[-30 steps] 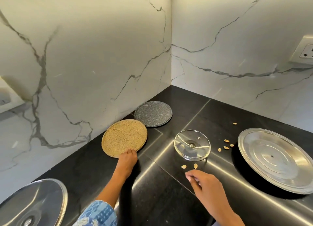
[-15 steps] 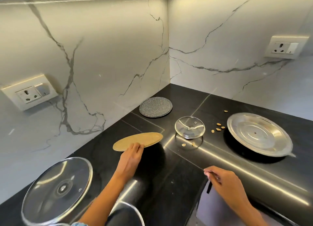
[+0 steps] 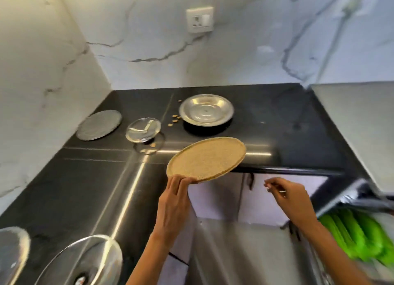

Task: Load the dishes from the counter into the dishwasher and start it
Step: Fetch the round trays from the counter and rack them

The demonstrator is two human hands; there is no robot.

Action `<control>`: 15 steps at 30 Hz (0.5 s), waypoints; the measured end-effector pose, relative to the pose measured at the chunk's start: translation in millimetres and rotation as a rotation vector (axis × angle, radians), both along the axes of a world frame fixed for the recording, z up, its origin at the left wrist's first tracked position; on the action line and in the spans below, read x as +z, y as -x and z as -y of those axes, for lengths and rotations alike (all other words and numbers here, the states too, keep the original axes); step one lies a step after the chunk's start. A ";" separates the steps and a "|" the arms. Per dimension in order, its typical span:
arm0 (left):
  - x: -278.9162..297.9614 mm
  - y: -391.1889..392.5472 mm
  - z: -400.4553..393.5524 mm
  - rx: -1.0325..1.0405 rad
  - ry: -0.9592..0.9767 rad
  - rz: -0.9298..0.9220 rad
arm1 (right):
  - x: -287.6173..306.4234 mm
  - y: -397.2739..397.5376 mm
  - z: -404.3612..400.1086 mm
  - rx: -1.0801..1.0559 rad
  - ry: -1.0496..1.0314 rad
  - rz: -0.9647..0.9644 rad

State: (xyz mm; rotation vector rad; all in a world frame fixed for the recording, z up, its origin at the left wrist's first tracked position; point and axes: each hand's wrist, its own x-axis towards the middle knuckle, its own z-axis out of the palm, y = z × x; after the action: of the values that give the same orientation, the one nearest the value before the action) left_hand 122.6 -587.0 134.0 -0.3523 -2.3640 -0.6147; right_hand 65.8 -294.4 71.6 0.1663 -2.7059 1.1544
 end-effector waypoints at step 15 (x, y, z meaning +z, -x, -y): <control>-96.8 19.1 -405.7 -0.822 0.048 0.149 | -87.7 -211.7 -365.4 -0.875 -0.022 0.156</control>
State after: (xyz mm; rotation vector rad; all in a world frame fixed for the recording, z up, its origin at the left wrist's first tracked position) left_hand 103.4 -181.2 37.3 -1.3718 -2.3167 -0.9697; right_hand 277.4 71.0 -16.0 -1.0277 -2.4275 0.8612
